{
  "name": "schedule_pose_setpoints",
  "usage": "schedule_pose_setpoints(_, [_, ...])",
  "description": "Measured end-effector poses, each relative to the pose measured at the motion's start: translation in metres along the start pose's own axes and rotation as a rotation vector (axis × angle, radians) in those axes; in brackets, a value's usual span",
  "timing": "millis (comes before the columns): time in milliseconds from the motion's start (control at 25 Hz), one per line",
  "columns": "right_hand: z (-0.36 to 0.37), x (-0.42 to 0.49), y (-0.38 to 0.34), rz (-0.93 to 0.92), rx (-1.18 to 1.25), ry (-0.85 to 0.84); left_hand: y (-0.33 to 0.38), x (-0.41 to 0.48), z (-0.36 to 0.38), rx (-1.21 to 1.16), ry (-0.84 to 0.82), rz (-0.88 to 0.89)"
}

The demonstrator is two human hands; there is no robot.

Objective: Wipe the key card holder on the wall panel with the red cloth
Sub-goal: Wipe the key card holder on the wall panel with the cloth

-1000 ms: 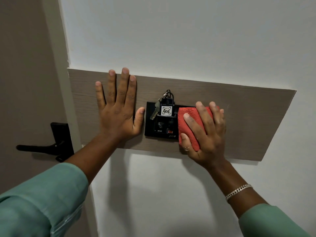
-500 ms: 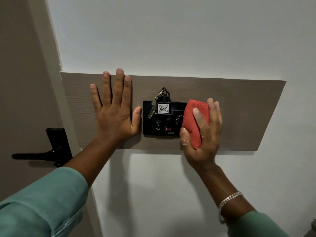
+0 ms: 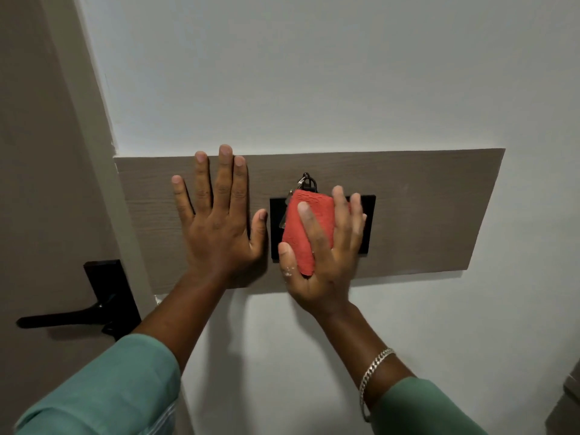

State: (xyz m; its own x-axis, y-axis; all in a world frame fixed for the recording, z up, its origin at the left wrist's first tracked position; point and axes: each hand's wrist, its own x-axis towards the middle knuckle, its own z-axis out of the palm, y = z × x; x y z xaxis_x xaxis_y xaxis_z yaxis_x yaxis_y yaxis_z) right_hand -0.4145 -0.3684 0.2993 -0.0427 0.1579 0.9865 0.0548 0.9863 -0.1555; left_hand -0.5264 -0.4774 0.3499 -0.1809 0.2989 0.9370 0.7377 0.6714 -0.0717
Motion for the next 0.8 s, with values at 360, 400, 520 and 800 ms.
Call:
schedule_pose_setpoints(360, [0.004, 0.002, -0.001, 0.194, 0.029, 0.107, -0.002, -0.001, 0.003, -0.036, 0.041, 0.021])
schedule_pose_setpoints(400, [0.006, -0.002, 0.000, 0.133, -0.013, 0.063, -0.003, -0.001, 0.003, -0.036, 0.039, 0.018])
schedule_pose_setpoints(520, [-0.003, -0.023, 0.036, -0.049, -0.145, -0.058, -0.002, -0.001, 0.003, -0.034, 0.038, 0.020])
schedule_pose_setpoints(800, [-0.005, 0.016, 0.007, 0.346, -0.029, 0.089, -0.005, -0.001, 0.003, -0.090, -0.030, 0.033])
